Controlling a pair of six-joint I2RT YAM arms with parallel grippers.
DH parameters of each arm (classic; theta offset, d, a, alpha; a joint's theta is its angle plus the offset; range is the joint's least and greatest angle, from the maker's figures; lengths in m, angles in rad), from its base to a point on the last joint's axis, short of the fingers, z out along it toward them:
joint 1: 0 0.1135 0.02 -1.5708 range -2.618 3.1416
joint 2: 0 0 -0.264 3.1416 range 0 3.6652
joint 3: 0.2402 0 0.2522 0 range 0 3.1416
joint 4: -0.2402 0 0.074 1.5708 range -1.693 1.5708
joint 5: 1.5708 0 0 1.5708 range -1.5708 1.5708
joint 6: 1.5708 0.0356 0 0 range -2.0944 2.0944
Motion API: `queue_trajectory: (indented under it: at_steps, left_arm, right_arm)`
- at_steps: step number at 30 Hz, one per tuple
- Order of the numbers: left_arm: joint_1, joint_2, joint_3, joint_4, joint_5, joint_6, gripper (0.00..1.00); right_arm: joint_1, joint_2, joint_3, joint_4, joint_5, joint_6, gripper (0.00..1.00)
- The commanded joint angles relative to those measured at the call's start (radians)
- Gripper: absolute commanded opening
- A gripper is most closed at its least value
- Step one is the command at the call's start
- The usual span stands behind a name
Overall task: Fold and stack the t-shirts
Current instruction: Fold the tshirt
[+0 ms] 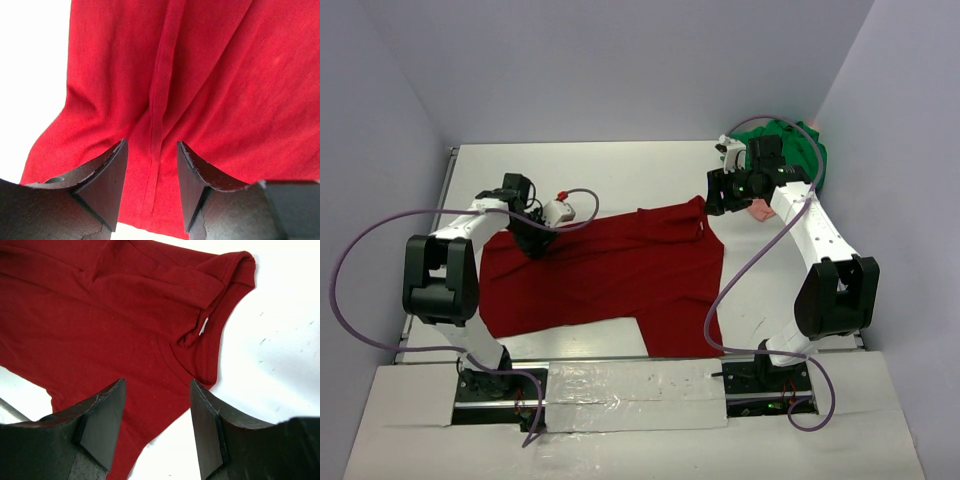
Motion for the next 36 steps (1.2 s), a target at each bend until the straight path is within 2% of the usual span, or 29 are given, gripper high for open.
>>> queue_trajectory:
  at_steps: [1,20,23,30,32,36]
  left_arm:
    - [-0.027,-0.021,0.039,0.073,0.058,-0.044,0.53]
    - [-0.086,0.062,0.052,0.145,0.085,-0.118,0.50]
    - [-0.086,0.070,0.044,0.153,0.085,-0.124,0.45]
    - [-0.088,0.074,0.026,0.173,0.092,-0.144,0.11]
    - [-0.088,0.073,0.018,0.179,0.095,-0.150,0.06]
    - [-0.088,0.054,-0.002,0.185,0.104,-0.158,0.04]
  right_arm:
    - [-0.007,0.001,0.018,-0.006,-0.010,-0.017,0.61]
    - [-0.007,-0.019,0.015,-0.009,0.000,-0.022,0.61]
    - [-0.007,-0.021,0.015,-0.006,0.003,-0.022,0.61]
    - [-0.008,-0.024,0.015,-0.008,0.007,-0.022,0.61]
    - [-0.008,-0.027,0.015,-0.006,0.007,-0.022,0.61]
    - [-0.008,-0.028,0.017,-0.008,0.007,-0.022,0.61]
